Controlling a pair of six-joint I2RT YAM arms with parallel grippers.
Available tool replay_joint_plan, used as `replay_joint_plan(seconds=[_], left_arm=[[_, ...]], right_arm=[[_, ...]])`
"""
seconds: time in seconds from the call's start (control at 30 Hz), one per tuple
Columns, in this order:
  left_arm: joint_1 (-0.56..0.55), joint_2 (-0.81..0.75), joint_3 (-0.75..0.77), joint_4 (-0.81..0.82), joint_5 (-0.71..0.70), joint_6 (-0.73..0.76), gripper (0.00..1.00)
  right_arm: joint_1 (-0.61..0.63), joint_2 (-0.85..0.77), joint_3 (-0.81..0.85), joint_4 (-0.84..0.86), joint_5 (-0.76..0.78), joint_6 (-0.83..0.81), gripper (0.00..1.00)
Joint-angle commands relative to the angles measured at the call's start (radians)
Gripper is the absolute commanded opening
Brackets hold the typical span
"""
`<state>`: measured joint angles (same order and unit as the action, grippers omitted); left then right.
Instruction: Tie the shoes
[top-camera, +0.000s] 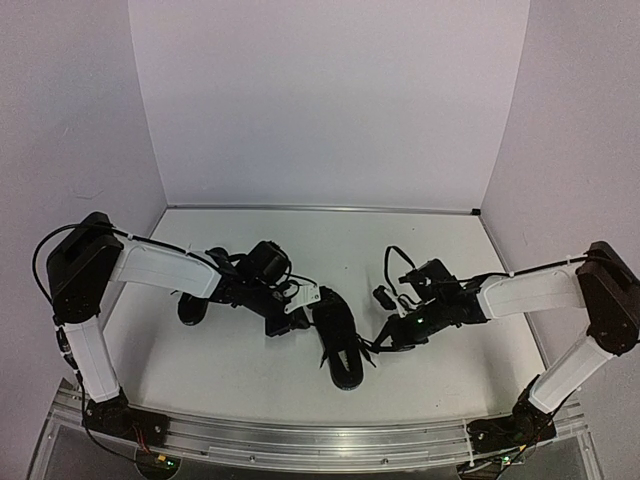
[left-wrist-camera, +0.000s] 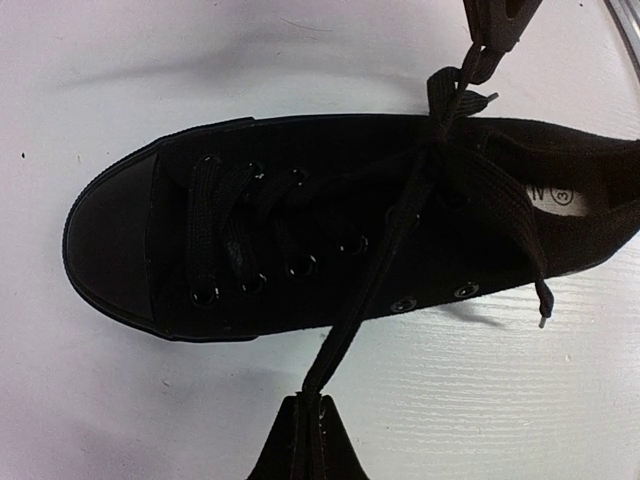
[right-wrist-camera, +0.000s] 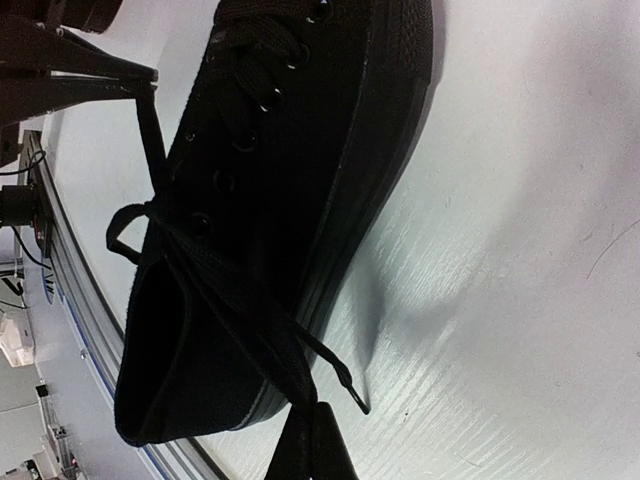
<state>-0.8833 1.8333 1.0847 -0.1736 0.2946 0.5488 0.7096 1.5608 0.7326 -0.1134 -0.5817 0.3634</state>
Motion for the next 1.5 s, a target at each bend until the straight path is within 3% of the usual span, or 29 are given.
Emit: replay_joint_plan(seconds=[0.0,0.3,0.37,0.47,0.53,0.77,1.13,1.33,1.47], left_arm=[[0.024,-0.035,-0.011,-0.003,-0.051,-0.006,0.00],[0.029,-0.014,0.011,-0.010,-0.033,0.000,0.00],[0.027,-0.005,0.026,-0.023,-0.013,-0.004,0.04],[0.026,-0.006,0.029,-0.019,0.009,-0.020,0.24],[0.025,-0.012,0.014,-0.002,0.017,-0.032,0.34],[0.011,0.031,0.008,0.024,0.002,-0.053,0.47],[0.006,0.075,0.030,0.146,0.022,-0.132,0.48],[0.007,-0.007,-0.031,0.207,-0.033,-0.209,0.50],[0.007,-0.082,-0.068,0.223,-0.060,-0.282,0.61]], right_arm=[[0.004,-0.023,-0.015,-0.041,0.030,-0.014,0.00],[0.004,-0.017,0.005,-0.035,-0.044,-0.033,0.00],[0.004,-0.013,0.018,-0.030,-0.065,-0.034,0.12],[0.005,-0.013,0.031,-0.019,-0.082,-0.031,0.36],[0.004,-0.009,0.035,-0.007,-0.095,-0.024,0.44],[0.028,0.055,0.015,0.109,-0.163,0.022,0.48],[0.103,0.124,0.052,0.207,-0.146,0.090,0.48],[0.103,0.082,0.047,0.208,-0.114,0.119,0.51],[0.103,0.064,0.058,0.208,-0.101,0.131,0.54]])
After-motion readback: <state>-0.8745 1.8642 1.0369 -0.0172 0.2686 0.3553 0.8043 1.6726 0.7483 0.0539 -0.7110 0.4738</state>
